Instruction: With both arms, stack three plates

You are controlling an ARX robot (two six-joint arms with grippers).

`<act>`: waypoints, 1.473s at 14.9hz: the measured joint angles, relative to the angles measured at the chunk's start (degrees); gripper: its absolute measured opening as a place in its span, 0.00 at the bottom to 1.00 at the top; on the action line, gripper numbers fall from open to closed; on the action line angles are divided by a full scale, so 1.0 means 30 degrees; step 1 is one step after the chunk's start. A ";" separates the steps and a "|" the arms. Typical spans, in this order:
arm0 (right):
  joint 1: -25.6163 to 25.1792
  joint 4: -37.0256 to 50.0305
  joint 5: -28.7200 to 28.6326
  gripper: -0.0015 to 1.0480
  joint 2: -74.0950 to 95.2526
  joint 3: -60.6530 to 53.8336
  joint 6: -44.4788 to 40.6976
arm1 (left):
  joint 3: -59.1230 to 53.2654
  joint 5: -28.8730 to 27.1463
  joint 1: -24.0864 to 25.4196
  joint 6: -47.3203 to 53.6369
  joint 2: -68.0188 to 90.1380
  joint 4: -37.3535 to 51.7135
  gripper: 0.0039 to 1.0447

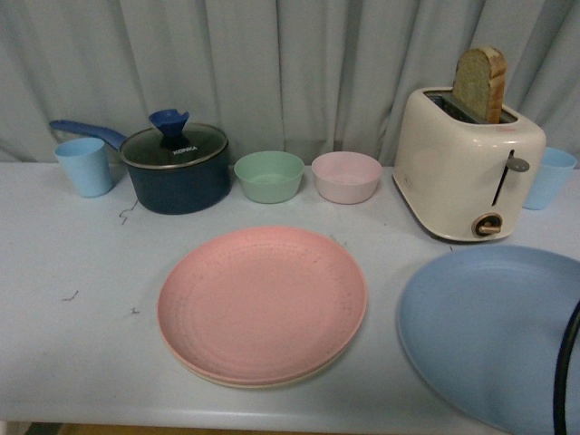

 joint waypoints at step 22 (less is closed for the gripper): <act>1.0593 -0.0022 0.0248 0.20 0.6717 0.8473 0.7337 | 0.0000 0.0007 0.0000 0.0000 0.0000 0.0000 0.94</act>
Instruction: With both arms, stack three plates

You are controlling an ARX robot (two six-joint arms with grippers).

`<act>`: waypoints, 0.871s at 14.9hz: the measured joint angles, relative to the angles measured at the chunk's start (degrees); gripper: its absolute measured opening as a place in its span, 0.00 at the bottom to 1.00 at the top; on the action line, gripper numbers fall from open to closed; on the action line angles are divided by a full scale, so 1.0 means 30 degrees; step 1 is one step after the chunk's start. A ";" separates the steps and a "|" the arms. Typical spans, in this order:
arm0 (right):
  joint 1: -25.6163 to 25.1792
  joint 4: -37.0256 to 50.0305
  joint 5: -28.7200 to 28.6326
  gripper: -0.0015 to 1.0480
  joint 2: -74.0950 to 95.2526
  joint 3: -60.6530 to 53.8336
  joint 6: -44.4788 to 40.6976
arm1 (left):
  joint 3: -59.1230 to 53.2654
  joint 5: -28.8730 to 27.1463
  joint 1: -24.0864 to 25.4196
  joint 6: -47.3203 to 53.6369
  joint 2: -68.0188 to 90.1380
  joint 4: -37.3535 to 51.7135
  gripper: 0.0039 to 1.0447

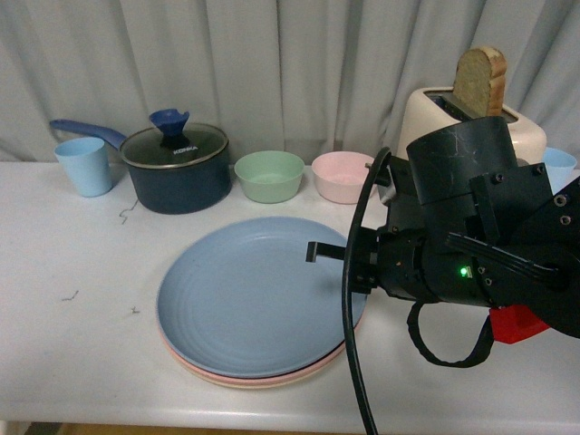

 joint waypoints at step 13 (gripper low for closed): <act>-0.4437 1.6305 0.4481 0.02 -1.0681 -1.6342 -0.7723 | 0.0000 -0.0007 0.0000 0.0000 0.0000 0.0000 0.94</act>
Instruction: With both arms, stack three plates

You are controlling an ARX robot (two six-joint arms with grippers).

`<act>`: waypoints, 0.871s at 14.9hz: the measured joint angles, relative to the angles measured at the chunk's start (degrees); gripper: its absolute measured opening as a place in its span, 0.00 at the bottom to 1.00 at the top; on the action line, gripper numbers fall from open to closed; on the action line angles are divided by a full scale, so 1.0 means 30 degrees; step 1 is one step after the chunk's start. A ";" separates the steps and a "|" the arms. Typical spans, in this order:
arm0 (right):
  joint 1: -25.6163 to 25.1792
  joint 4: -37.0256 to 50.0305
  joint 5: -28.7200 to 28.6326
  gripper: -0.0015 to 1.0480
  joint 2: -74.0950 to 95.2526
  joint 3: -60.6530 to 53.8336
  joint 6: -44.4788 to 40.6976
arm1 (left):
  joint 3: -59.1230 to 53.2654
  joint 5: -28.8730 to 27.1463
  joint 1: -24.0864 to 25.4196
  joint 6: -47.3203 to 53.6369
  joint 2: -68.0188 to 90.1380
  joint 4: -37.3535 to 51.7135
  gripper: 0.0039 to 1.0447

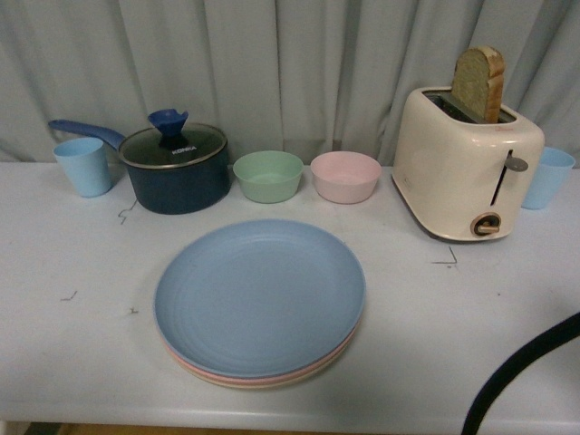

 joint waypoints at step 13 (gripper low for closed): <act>-0.3038 -1.1125 -0.3096 0.02 -1.6706 -0.3694 -0.0029 | 0.0000 0.0000 0.0000 0.0000 0.0000 0.0000 0.94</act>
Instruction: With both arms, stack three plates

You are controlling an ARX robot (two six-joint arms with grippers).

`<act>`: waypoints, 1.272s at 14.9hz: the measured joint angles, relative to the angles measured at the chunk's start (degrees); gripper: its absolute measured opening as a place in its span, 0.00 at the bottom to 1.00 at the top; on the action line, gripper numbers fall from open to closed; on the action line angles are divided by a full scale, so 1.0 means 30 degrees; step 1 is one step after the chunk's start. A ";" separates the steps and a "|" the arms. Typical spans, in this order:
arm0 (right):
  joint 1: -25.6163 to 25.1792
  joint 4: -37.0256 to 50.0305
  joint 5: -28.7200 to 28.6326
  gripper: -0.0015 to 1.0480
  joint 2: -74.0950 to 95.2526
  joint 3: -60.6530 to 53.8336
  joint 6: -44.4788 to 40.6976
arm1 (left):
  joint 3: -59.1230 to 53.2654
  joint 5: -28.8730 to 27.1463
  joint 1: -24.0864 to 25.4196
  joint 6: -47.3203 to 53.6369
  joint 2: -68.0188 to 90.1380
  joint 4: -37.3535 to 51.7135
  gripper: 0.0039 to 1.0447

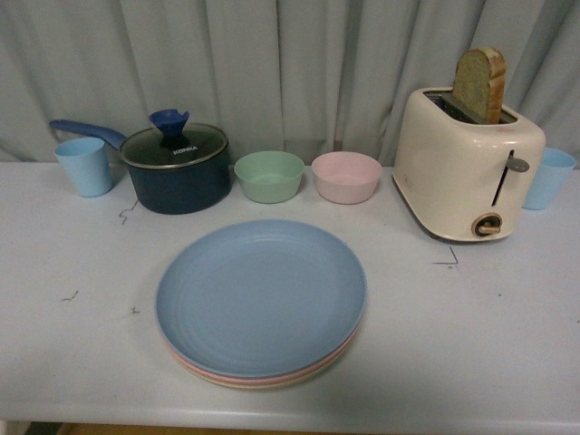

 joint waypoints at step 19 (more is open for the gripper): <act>0.0000 -1.0047 -0.0029 0.02 -1.0659 -0.0131 0.0000 | 0.0000 0.0000 0.0000 0.0000 0.0000 0.0000 0.94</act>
